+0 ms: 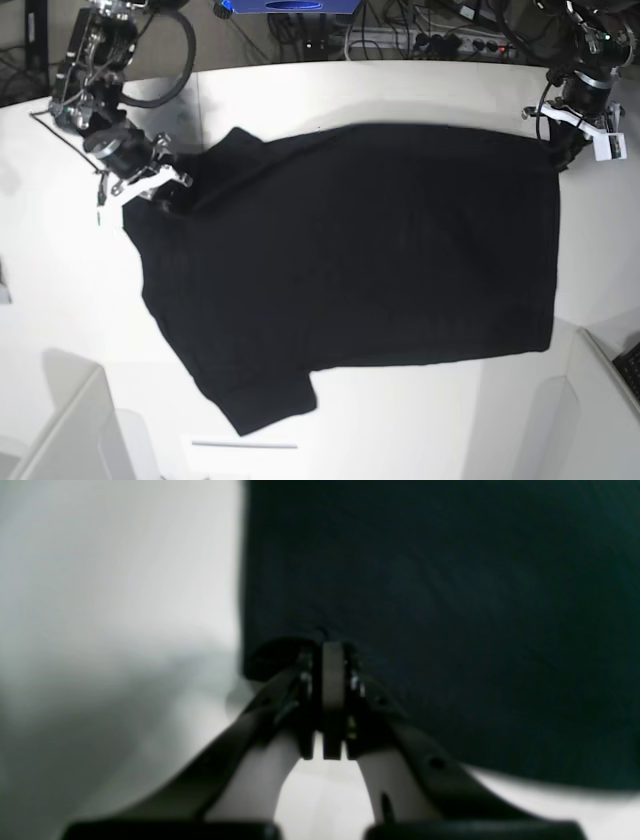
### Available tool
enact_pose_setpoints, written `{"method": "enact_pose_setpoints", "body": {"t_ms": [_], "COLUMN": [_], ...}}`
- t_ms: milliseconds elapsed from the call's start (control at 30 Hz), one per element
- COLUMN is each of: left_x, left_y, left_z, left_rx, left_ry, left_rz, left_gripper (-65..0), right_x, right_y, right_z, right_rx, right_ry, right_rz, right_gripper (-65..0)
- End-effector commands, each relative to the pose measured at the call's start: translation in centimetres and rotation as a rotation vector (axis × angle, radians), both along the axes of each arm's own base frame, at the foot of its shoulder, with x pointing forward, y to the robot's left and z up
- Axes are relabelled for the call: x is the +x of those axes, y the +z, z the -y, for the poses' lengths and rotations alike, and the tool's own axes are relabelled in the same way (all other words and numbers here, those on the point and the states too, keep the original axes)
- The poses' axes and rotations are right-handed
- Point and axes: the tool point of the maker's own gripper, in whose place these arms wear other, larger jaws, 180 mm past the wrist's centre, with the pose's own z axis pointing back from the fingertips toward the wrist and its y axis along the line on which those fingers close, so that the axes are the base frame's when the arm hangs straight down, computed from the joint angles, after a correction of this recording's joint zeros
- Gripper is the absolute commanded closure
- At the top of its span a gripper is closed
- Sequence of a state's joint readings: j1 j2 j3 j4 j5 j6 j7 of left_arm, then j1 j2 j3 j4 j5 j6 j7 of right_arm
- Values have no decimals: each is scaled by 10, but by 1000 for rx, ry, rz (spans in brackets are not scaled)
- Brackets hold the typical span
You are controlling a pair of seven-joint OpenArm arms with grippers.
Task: Fold the T-shirt properly
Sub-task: 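Lift the shoulders and drag them toward the hem with both grippers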
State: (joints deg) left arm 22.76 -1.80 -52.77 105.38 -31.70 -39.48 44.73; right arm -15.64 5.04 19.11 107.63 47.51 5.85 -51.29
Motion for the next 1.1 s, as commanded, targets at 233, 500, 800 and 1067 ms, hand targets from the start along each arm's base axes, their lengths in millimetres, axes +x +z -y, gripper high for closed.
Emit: {"method": "enact_pose_setpoints", "body": {"t_ms": [233,500,800,1067], "left_x": [19,39,63,82], "left_y": [17,28,24,18], "left_z": [-7,-15,-8,-14], "left_rx": [-4,-25,-8,34], "left_ry": [40,104,105,116], "left_rz": [66,122,100,75], "left_gripper": [0,0,0,0], "right_x": [33,67,98,113], "right_y": [5,6,8,3], "right_z": [4,6,6,7], "right_rx": [31,66,103,127], "right_ry": [-17,-28,-29,-39], "right_rz": [41,53,43,27], "right_gripper": [0,0,0,0]}}
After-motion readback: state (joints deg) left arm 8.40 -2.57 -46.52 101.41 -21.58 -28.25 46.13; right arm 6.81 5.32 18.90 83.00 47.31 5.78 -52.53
